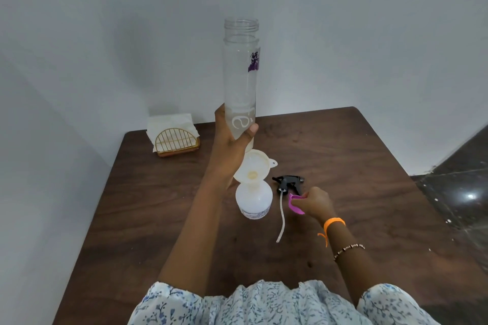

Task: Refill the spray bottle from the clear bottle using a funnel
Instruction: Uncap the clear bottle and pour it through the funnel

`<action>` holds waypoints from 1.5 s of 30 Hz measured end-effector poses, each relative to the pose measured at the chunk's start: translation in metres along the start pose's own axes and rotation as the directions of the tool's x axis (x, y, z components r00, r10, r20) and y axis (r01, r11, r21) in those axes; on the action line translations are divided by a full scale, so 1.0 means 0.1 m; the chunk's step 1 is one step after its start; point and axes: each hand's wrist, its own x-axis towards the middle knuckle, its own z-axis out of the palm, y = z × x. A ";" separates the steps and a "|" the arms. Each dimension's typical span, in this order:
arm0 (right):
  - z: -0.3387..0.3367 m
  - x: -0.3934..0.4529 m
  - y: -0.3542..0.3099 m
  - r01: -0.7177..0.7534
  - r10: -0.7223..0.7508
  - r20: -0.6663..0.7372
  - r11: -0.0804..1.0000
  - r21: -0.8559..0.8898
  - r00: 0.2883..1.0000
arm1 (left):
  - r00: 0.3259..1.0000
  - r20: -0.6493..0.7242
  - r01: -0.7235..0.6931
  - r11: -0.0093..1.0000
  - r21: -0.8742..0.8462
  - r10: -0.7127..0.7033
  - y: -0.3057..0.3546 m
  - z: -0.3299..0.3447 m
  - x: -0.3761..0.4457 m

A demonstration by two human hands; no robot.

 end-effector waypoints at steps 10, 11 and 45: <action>0.24 -0.11 0.08 0.057 -0.065 -0.055 0.989 -0.139 0.996 | 1.000 -0.002 0.016 0.999 0.044 -0.016 -0.03 0.02 -0.02; 0.23 -0.10 0.08 0.066 -0.075 -0.052 0.986 -0.150 0.996 | 1.000 0.001 0.015 0.999 0.044 -0.015 -0.03 0.02 -0.02; -1.10 -0.97 -1.63 0.788 -0.556 -0.559 0.400 0.469 0.615 | 0.983 0.178 -0.080 0.981 0.174 0.049 0.08 0.13 -0.03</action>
